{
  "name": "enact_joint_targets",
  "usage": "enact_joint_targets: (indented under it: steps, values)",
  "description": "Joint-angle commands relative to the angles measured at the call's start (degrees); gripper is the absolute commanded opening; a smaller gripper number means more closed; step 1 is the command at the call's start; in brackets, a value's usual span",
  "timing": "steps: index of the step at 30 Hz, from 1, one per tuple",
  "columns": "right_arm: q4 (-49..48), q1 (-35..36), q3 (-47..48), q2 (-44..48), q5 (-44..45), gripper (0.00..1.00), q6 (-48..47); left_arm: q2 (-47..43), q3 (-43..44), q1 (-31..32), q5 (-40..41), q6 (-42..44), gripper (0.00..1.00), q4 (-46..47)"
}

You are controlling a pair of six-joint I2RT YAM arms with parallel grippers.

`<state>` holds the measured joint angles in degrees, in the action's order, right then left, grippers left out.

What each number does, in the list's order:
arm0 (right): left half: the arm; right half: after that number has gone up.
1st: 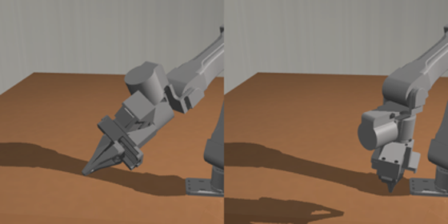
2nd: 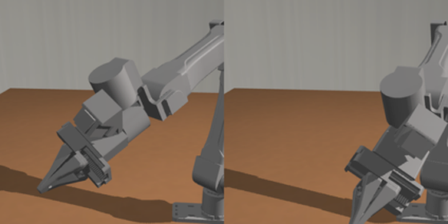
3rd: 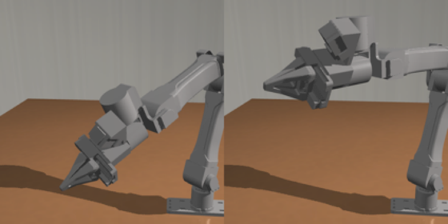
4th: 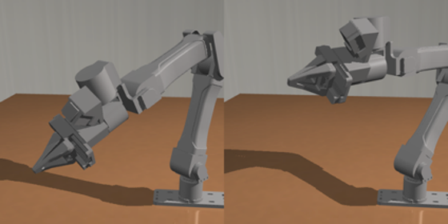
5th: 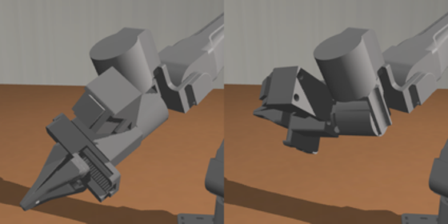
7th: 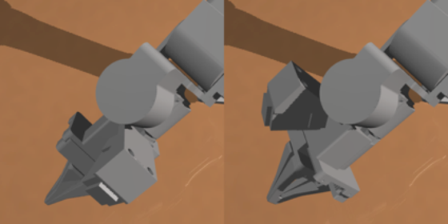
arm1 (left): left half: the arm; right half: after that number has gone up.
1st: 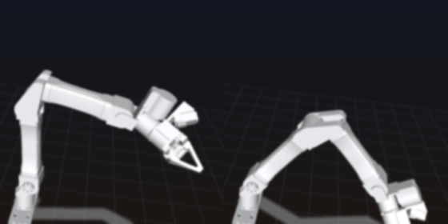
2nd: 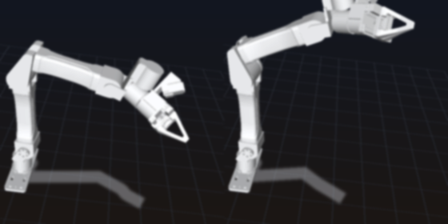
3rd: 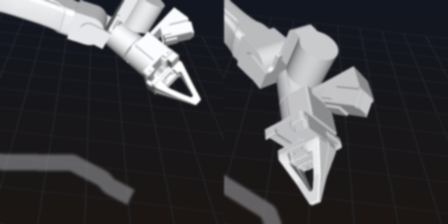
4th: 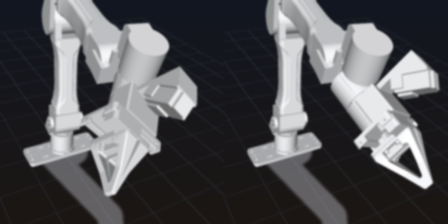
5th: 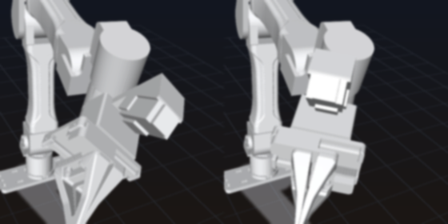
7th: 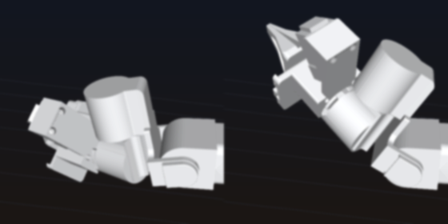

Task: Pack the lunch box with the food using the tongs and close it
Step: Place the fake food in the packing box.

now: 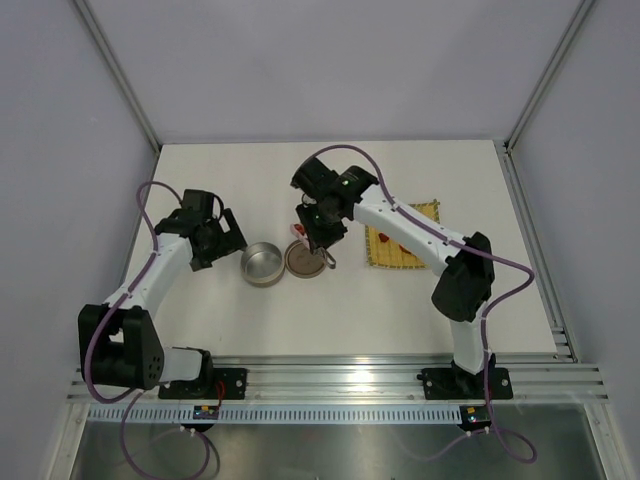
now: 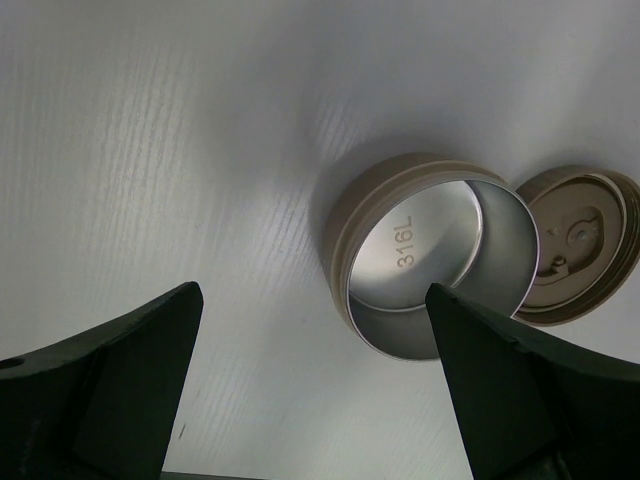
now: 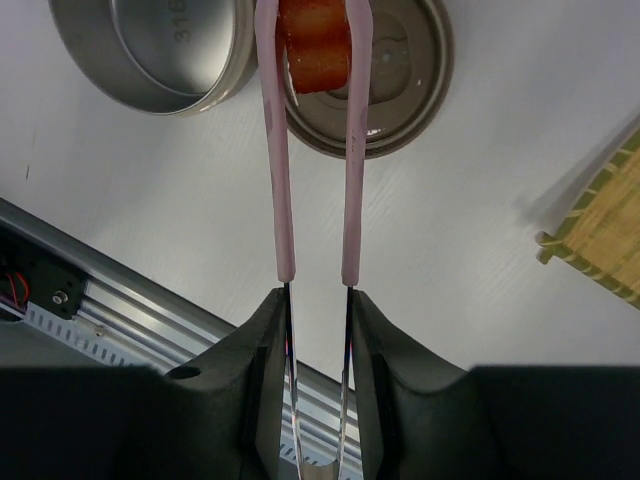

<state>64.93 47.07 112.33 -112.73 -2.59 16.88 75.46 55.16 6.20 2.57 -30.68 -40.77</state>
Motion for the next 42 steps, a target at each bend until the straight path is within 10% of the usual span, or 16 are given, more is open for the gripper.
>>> enact_joint_targets:
  steps: [1,17,42]
  values:
    - [0.1,2.9,3.9,-1.7,-3.0,0.0,-0.4,1.2,-0.9,-1.4,-2.2,-2.0,0.99,3.7]
    - [-1.3,7.8,12.2,-12.2,-7.7,0.02,-1.2,4.8,-2.0,-3.9,-6.0,-5.6,0.98,6.3]
    - [-1.0,7.9,14.8,-16.8,-7.6,0.45,-1.5,3.9,-1.9,-5.9,-5.6,-4.7,0.99,5.0]
